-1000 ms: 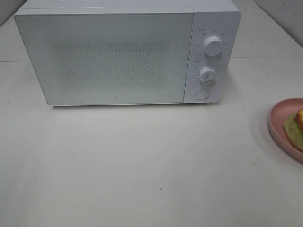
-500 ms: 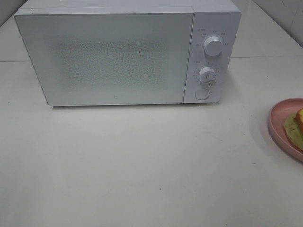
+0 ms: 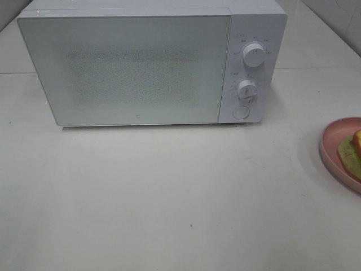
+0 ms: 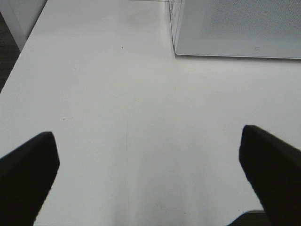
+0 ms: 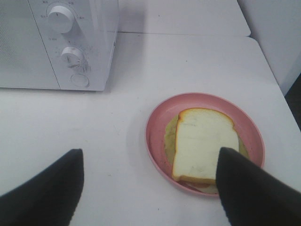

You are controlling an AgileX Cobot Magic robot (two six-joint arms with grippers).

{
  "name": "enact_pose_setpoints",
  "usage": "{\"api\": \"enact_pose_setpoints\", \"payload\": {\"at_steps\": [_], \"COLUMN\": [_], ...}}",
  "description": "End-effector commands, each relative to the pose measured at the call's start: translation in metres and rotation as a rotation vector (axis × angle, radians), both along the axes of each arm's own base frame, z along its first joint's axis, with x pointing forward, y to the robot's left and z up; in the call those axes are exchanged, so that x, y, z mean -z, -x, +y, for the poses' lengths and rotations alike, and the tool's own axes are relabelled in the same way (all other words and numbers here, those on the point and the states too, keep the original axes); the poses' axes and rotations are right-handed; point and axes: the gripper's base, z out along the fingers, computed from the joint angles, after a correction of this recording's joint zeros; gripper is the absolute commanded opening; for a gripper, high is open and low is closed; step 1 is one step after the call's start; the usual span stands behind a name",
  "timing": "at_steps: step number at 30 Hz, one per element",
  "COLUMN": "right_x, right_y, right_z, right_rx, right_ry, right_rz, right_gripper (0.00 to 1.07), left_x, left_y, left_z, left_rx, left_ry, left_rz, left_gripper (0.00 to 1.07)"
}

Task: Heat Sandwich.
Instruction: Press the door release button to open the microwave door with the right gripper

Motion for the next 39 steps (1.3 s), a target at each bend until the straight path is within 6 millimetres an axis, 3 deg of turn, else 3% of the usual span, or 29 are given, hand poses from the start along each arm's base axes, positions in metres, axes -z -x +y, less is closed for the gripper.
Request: {"api": "enact_pose_setpoints", "payload": {"at_steps": [1,19,39], "right_x": [-0.003,0.005,0.033], "right_y": [-0.008,-0.071,-0.144], "right_z": [0.001,0.006,0.012], "right_rx": [0.0,-0.018,-0.042], "right_ry": [-0.009,0.003,-0.003], "right_rz": [-0.026,0.029,0.031], "right_gripper": [0.75,0.75,0.75], "left_x": [0.0,0.0,0.0], "left_y": [0.003,0.003,0.003], "left_z": [0.0,0.0,0.0], "left_rx": [-0.004,-0.004,-0.004], "left_ry": [0.001,0.001,0.001], "left_rz": [-0.032,-0.032,-0.032], "left_gripper": [1.0,1.0,1.0]}}
